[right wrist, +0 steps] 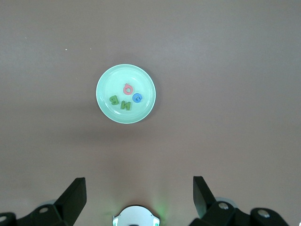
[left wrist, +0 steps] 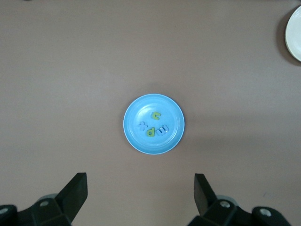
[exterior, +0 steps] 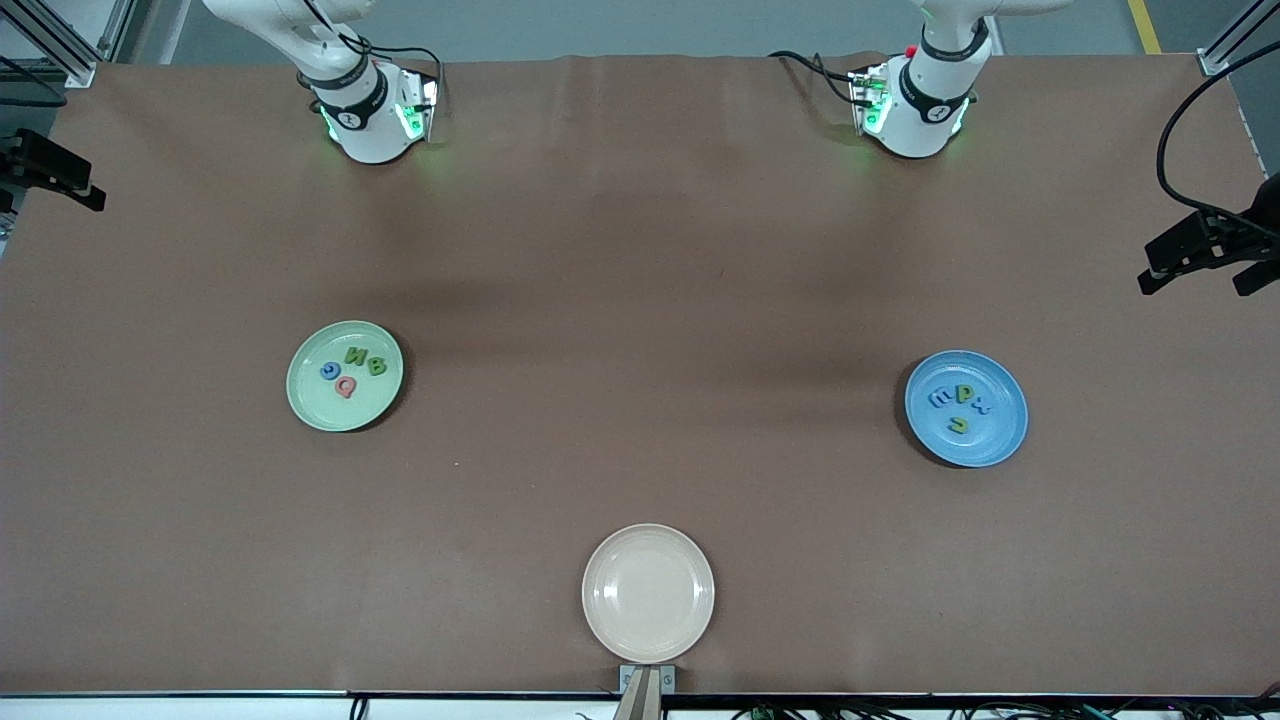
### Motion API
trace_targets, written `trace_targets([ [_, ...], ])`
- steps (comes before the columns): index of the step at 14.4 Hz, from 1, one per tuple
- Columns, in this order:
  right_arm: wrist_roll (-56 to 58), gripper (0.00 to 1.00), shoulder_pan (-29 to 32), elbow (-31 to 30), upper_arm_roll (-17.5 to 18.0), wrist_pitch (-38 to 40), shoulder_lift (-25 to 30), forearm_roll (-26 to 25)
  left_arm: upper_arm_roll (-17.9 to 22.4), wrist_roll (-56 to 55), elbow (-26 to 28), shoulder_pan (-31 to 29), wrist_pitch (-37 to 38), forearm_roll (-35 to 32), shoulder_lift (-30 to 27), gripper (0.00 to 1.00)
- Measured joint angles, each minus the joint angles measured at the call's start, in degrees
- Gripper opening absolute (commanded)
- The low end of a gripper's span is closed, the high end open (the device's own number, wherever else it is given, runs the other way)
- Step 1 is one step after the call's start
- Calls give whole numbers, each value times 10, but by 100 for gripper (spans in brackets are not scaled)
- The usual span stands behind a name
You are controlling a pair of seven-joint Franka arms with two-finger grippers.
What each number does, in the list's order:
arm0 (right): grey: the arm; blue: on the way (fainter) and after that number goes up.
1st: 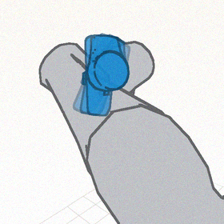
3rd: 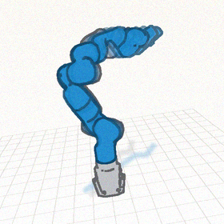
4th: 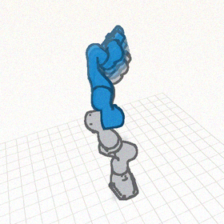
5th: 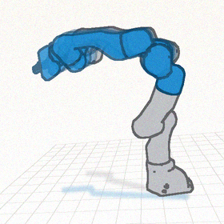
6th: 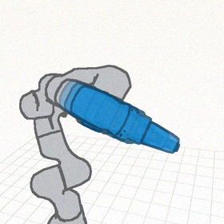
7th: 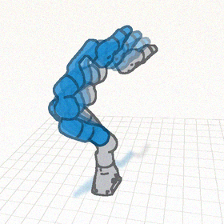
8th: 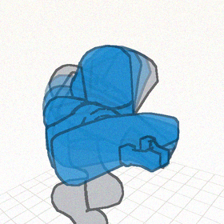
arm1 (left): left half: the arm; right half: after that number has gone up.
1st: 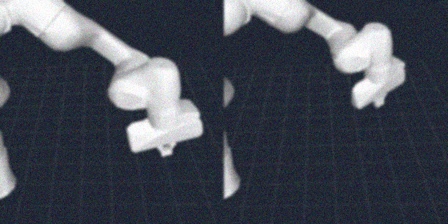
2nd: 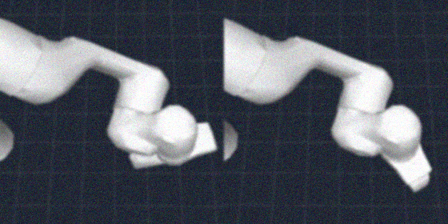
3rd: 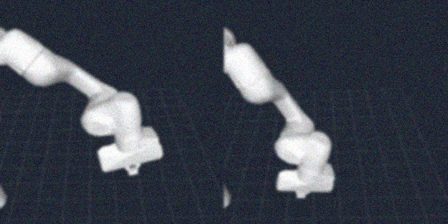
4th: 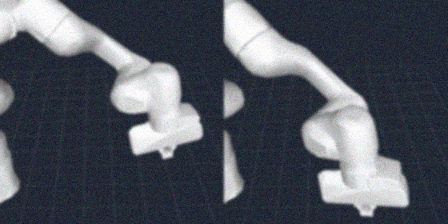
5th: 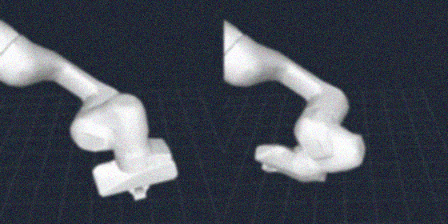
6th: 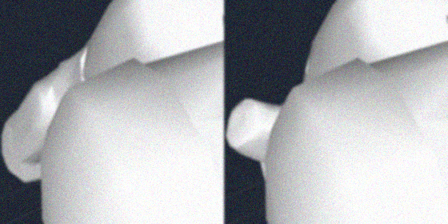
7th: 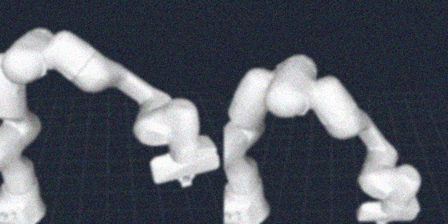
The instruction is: Sort upper and lower case letters into plates
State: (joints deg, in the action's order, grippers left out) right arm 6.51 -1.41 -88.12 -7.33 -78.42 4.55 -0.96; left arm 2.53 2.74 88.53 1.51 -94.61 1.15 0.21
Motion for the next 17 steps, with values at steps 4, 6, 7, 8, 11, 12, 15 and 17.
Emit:
trace_targets([
  [4,0,100,0,0,0,2,0,0,-2,-1,0,1,-2,0,-7,100],
  [6,0,100,0,0,0,2,0,0,-11,-10,0,1,-2,0,-9,100],
  [7,0,100,0,0,0,2,0,0,-15,-13,0,1,0,0,-11,100],
  [8,0,100,0,0,0,2,0,0,-17,-17,0,1,4,0,-14,100],
  [11,0,100,0,0,0,2,0,0,-18,-17,0,0,17,0,-20,100],
  [12,0,100,0,0,0,2,0,0,-17,-17,-1,0,17,0,-20,100],
  [15,0,100,0,0,0,3,0,0,-17,-17,-9,0,17,0,-15,100],
  [17,0,100,0,0,0,3,0,0,-17,-17,-12,0,17,0,-12,100],
])
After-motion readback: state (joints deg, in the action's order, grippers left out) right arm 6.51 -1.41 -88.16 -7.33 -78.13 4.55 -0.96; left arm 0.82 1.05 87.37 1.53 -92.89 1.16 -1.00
